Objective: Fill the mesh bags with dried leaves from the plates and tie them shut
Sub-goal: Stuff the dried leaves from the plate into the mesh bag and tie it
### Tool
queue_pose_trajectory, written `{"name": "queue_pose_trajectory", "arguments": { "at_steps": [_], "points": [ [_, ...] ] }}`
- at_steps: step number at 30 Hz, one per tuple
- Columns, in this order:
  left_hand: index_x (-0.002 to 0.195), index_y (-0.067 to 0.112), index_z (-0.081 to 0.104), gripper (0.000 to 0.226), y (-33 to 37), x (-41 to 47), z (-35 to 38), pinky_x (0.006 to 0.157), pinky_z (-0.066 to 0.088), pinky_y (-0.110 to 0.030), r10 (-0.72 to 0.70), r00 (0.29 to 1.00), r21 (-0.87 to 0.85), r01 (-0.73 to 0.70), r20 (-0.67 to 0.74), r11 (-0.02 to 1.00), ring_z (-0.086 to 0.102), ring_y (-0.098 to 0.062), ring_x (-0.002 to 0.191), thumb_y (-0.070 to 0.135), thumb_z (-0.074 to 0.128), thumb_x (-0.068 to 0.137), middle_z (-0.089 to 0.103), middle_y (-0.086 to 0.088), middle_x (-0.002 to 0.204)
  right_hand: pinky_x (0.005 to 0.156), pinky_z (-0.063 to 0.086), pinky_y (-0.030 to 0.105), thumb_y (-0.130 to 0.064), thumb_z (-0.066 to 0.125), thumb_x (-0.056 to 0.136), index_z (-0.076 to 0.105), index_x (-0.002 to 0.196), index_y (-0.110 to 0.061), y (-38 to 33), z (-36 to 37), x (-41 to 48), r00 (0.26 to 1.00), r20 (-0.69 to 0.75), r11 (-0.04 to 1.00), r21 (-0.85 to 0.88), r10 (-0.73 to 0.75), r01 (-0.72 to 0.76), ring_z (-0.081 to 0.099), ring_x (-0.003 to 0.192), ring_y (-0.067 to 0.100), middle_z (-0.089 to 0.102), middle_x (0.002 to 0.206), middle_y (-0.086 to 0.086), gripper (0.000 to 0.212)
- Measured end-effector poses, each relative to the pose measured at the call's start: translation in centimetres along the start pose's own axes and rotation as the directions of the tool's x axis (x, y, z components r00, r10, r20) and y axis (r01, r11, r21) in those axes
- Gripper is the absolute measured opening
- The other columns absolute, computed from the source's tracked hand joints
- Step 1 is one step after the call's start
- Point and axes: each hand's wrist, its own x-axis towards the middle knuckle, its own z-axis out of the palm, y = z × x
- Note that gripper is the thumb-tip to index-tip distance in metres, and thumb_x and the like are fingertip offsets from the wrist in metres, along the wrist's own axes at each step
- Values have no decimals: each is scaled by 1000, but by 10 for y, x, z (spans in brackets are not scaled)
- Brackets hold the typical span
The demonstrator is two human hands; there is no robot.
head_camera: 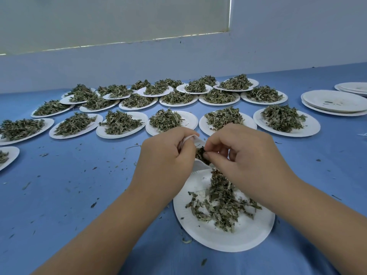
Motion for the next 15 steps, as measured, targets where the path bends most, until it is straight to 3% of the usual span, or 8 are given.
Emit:
{"name": "queue_pose_trajectory", "arguments": {
  "at_steps": [4,7,11,15],
  "points": [
    [89,19,73,21,1,-1,0,46,30,-5,28,1000,25,-28,8,999,47,3,48,7,57,91,55,19,56,64,37,9,-14,73,81,73,85,-24,0,3,0,999,46,998,57,-28,25,53,72,8,62,71,-11,11],
    [90,20,73,21,1,0,-1,46,31,-5,22,1000,18,-22,8,1000,49,2,50,7,57,91,60,16,63,64,38,9,-18,69,85,76,90,-26,0,3,0,997,69,992,119,-47,38,56,71,7,68,74,-10,12],
    [90,21,73,21,-2,0,0,47,32,-6,10,1000,12,-10,16,1000,48,5,49,8,56,92,58,20,60,70,41,23,-18,59,90,74,84,-16,1,7,1,980,155,992,56,-124,116,52,67,14,65,67,-4,16],
    [93,21,72,20,-4,1,2,47,32,-5,0,1000,2,0,23,1000,49,5,49,9,57,92,58,23,60,74,37,24,-12,56,93,70,88,-18,2,11,5,944,270,982,31,-190,189,44,69,10,66,81,-12,16]
  ]
}}
